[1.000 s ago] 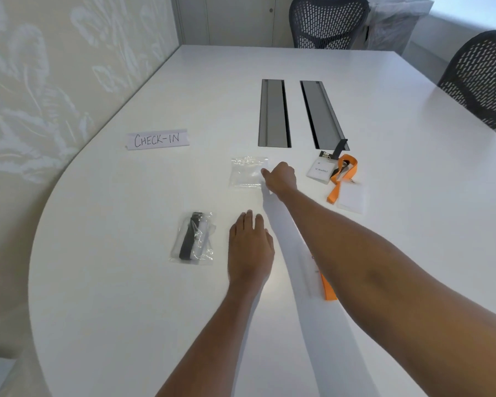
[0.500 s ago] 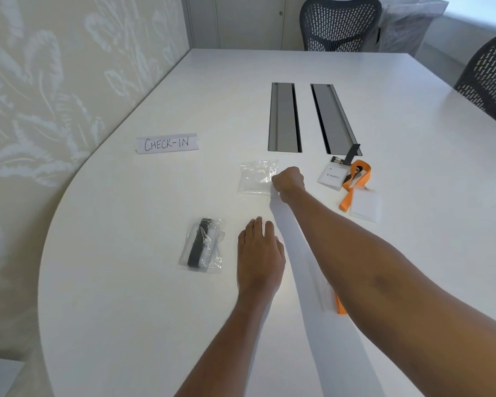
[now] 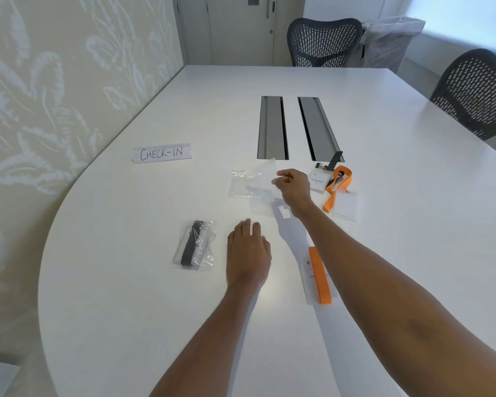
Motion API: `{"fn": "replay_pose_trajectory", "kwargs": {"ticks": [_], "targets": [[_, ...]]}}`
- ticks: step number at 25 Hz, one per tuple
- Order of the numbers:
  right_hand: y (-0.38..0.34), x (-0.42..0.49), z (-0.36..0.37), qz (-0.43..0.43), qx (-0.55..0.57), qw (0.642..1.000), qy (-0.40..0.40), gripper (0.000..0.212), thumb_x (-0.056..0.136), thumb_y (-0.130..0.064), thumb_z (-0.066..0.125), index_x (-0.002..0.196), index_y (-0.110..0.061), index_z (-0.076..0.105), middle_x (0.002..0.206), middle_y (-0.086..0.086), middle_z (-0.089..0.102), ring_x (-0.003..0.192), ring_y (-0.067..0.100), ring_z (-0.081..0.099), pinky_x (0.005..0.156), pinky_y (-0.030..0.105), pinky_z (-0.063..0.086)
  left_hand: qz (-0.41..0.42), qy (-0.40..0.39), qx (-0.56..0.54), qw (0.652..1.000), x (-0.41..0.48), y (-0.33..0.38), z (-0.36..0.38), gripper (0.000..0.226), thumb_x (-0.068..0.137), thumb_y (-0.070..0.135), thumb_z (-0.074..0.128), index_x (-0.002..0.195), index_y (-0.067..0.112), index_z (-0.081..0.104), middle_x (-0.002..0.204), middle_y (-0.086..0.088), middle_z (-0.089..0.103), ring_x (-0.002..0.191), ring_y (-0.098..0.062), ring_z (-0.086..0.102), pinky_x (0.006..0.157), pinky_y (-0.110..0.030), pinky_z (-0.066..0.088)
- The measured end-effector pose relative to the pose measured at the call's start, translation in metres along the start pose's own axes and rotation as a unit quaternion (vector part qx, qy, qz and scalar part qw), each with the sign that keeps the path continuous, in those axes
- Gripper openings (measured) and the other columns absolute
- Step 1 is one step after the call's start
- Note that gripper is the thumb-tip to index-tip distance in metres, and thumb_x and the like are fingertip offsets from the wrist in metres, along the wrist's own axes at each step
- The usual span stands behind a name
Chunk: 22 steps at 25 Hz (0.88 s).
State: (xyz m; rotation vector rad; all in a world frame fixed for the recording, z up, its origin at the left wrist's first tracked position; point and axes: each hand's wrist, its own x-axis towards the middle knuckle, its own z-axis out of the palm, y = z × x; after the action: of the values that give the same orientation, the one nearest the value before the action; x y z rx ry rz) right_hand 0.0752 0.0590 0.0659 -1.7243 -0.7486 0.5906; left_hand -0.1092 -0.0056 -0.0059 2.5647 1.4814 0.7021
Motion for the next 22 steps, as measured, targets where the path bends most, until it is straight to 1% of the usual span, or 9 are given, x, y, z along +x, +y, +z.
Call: {"fn": "replay_pose_trajectory", "kwargs": {"ticks": [3,5,7,11,13,15,18,20,22], "targets": [[-0.014,-0.024,-0.021,-0.046,-0.058,0.997,0.007,0.019,0.093,-0.004,0.067,0.107,-0.008,0.078,0.102,0.003,0.078,0.09,0.016,0.072,0.064,0.018,0.052,0.001,-0.003,-0.014,1.0,0.001,-0.003,0.0,0.033,0.102,0.025,0.047,0.129,0.011,0.06,0.143,-0.012,0.06,0.137,-0.029,0.051,0.113,-0.042,0.042],[-0.02,-0.044,-0.039,-0.07,-0.097,0.993,0.016,0.017,0.094,-0.006,0.065,0.104,-0.009,0.078,0.098,0.001,0.077,0.088,0.016,0.071,0.065,0.021,0.051,0.002,-0.007,-0.035,0.999,0.003,-0.006,0.0,0.031,0.102,0.023,0.047,0.125,0.01,0.061,0.139,-0.011,0.062,0.134,-0.029,0.053,0.111,-0.042,0.043],[-0.023,-0.065,-0.056,-0.1,-0.141,0.985,0.023,0.015,0.095,-0.009,0.063,0.104,-0.011,0.076,0.098,-0.002,0.076,0.09,0.016,0.07,0.071,0.027,0.053,-0.018,-0.001,-0.101,0.995,0.003,-0.005,-0.003,0.03,0.102,0.02,0.049,0.126,0.008,0.061,0.133,-0.01,0.065,0.127,-0.03,0.058,0.106,-0.042,0.046],[-0.02,-0.106,-0.086,-0.15,-0.162,0.975,0.004,0.014,0.098,-0.008,0.06,0.105,-0.013,0.072,0.101,-0.002,0.075,0.092,0.016,0.07,0.081,0.036,0.059,-0.084,0.053,-0.273,0.957,-0.006,0.004,-0.028,0.04,0.104,0.02,0.055,0.143,0.011,0.055,0.143,-0.006,0.063,0.131,-0.027,0.058,0.111,-0.037,0.043],[-0.018,-0.125,-0.096,-0.182,-0.17,0.968,-0.011,0.015,0.099,-0.006,0.06,0.104,-0.013,0.072,0.097,-0.001,0.076,0.091,0.014,0.07,0.083,0.036,0.058,-0.078,0.09,-0.328,0.937,-0.004,0.011,-0.048,0.045,0.105,0.023,0.058,0.148,0.012,0.051,0.148,-0.006,0.059,0.137,-0.023,0.054,0.116,-0.037,0.041],[-0.016,-0.14,-0.102,-0.205,-0.169,0.964,-0.021,0.016,0.099,-0.005,0.06,0.103,-0.015,0.072,0.093,-0.003,0.076,0.09,0.012,0.07,0.084,0.035,0.059,-0.035,0.098,-0.351,0.93,0.002,0.018,-0.071,0.048,0.105,0.027,0.061,0.149,0.013,0.051,0.15,-0.003,0.058,0.137,-0.016,0.052,0.117,-0.032,0.039],[-0.015,-0.158,-0.107,-0.23,-0.165,0.959,-0.027,0.018,0.1,-0.003,0.063,0.103,-0.019,0.072,0.094,-0.007,0.076,0.092,0.008,0.07,0.085,0.031,0.058,0.021,0.073,-0.362,0.929,0.002,0.025,-0.099,0.033,0.102,0.022,0.067,0.134,0.014,0.067,0.134,0.003,0.07,0.124,-0.01,0.064,0.111,-0.029,0.048],[-0.015,-0.166,-0.111,-0.246,-0.161,0.955,-0.032,0.018,0.1,-0.003,0.064,0.104,-0.019,0.072,0.095,-0.008,0.076,0.091,0.004,0.068,0.086,0.028,0.057,0.013,0.052,-0.379,0.924,-0.004,0.028,-0.111,0.02,0.099,0.018,0.071,0.117,0.016,0.078,0.114,0.007,0.078,0.106,-0.006,0.072,0.1,-0.032,0.057],[-0.015,-0.171,-0.117,-0.254,-0.155,0.954,-0.033,0.016,0.1,-0.006,0.065,0.106,-0.019,0.072,0.096,-0.01,0.075,0.091,0.001,0.067,0.085,0.025,0.056,-0.003,0.03,-0.41,0.912,-0.012,0.029,-0.116,0.012,0.096,0.016,0.075,0.106,0.015,0.082,0.101,0.009,0.081,0.092,-0.006,0.075,0.09,-0.034,0.061]]}}
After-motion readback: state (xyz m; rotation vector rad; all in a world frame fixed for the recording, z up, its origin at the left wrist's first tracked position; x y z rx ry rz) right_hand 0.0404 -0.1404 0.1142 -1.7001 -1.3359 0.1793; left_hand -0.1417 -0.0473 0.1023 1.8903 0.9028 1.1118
